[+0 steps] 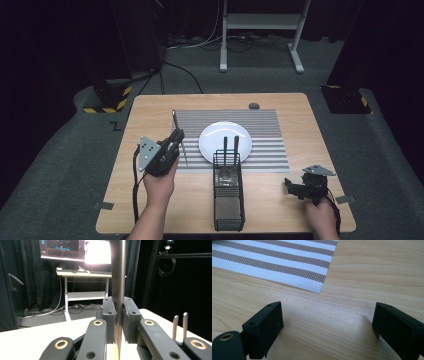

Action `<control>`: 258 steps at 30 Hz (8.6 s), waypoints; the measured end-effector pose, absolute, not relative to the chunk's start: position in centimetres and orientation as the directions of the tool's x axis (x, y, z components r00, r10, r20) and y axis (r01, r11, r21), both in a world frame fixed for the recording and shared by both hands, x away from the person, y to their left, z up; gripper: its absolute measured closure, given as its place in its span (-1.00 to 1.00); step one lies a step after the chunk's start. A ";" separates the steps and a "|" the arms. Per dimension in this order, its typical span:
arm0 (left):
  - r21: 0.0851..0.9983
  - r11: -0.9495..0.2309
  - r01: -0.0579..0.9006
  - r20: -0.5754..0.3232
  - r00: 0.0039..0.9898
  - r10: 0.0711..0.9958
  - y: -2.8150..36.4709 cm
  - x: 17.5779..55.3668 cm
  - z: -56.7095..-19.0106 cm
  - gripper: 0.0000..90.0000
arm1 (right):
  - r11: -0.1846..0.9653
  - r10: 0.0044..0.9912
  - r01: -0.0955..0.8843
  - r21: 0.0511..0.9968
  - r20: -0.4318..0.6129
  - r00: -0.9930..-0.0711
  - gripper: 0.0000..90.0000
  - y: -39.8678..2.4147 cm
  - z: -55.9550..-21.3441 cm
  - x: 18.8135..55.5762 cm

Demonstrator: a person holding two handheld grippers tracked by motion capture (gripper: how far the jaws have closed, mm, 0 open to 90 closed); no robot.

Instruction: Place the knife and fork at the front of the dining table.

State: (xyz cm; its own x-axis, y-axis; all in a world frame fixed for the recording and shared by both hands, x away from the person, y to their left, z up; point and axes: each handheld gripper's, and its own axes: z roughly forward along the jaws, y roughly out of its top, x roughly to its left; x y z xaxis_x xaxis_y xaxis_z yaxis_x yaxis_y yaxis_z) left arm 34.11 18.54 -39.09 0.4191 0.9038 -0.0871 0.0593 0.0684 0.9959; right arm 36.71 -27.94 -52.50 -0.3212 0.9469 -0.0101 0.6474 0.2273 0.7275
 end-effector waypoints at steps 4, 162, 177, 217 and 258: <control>0.995 0.058 0.078 -0.084 0.410 0.908 18.8 34.5 -39.6 0.81 | 0.228 0.947 0.647 0.727 -0.010 -0.321 -0.79 -27.9 -52.5 36.7; 0.788 0.166 0.592 -0.300 0.134 0.944 17.9 52.3 -51.0 0.83 | 0.232 0.946 0.648 0.726 -0.012 -0.325 -0.79 -27.9 -52.5 36.7; 0.745 0.208 0.634 -0.315 0.059 0.947 18.6 52.6 -51.5 0.81 | 0.232 0.946 0.647 0.726 -0.012 -0.325 -0.79 -27.9 -52.5 36.7; 0.806 -0.098 0.583 -0.007 0.174 0.985 19.0 42.0 -48.8 -0.67 | 0.233 0.945 0.647 0.726 -0.012 -0.327 -0.79 -27.9 -52.5 36.7; 0.708 -0.167 0.686 -0.001 0.238 0.971 24.7 31.2 -53.1 -0.99 | 0.216 0.945 0.597 0.773 -0.013 -0.326 -0.73 -28.1 -51.9 36.0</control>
State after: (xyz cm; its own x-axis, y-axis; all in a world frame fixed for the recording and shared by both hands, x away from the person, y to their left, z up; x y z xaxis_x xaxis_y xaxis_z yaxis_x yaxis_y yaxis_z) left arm 31.20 24.71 -53.08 0.2381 0.9712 -0.0011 0.6857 -0.1673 0.7084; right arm 35.97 -28.08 -51.92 -0.3263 0.9452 -0.0127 0.5967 0.2163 0.7728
